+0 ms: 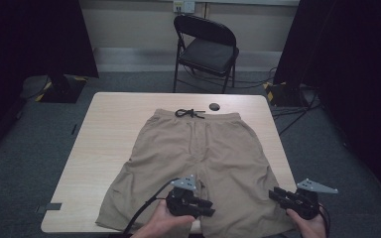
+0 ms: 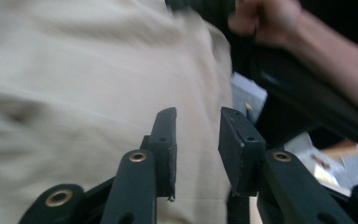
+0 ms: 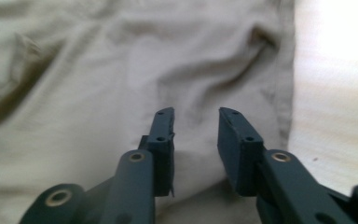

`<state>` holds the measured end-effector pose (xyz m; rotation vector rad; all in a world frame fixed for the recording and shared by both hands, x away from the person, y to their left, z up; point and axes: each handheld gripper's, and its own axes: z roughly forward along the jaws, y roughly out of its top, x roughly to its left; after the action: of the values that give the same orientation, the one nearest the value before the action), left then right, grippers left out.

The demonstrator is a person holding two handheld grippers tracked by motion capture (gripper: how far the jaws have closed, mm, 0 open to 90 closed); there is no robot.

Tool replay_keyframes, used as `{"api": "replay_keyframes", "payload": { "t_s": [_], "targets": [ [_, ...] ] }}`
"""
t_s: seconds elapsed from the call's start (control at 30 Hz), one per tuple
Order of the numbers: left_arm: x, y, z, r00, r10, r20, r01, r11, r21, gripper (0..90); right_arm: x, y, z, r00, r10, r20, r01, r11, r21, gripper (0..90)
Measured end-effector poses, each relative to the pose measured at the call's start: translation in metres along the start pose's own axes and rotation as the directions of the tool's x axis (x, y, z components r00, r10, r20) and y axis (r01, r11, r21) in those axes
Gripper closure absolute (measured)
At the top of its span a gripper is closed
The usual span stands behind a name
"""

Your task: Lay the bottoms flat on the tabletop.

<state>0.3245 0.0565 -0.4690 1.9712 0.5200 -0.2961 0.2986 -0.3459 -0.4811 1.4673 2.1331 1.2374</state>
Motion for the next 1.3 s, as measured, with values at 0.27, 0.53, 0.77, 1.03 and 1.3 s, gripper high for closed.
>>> {"api": "replay_keyframes", "payload": {
  "t_s": [0.27,0.53,0.77,1.03,1.3],
  "targets": [
    [0.021,0.001,-0.05,0.9936,-0.053,-0.1,0.044,0.995,-0.09,60.6,-0.003,-0.018,-0.004,0.999,-0.001,0.044,-0.001,0.999,0.045,56.5],
    [0.046,-0.001,-0.114,0.9661,-0.103,-0.236,0.077,0.9901,-0.118,53.5,-0.003,0.004,-0.012,0.9942,0.02,0.106,-0.019,1.0,-0.008,41.8],
    [0.092,0.009,-0.151,0.9231,-0.168,-0.346,0.123,0.9814,-0.147,50.6,0.009,0.065,0.03,0.9989,-0.027,0.038,0.028,0.999,-0.039,36.9],
    [0.16,0.007,-0.145,0.8846,-0.254,-0.391,0.196,0.9636,-0.182,47.7,0.01,0.115,0.111,0.9935,-0.041,0.106,0.037,0.999,0.034,20.2],
    [0.177,0.003,-0.115,0.8316,-0.186,-0.523,0.193,0.9804,-0.043,36.5,0.002,0.115,0.163,0.9843,-0.076,0.159,0.056,0.991,0.124,14.8]
  ]
}}
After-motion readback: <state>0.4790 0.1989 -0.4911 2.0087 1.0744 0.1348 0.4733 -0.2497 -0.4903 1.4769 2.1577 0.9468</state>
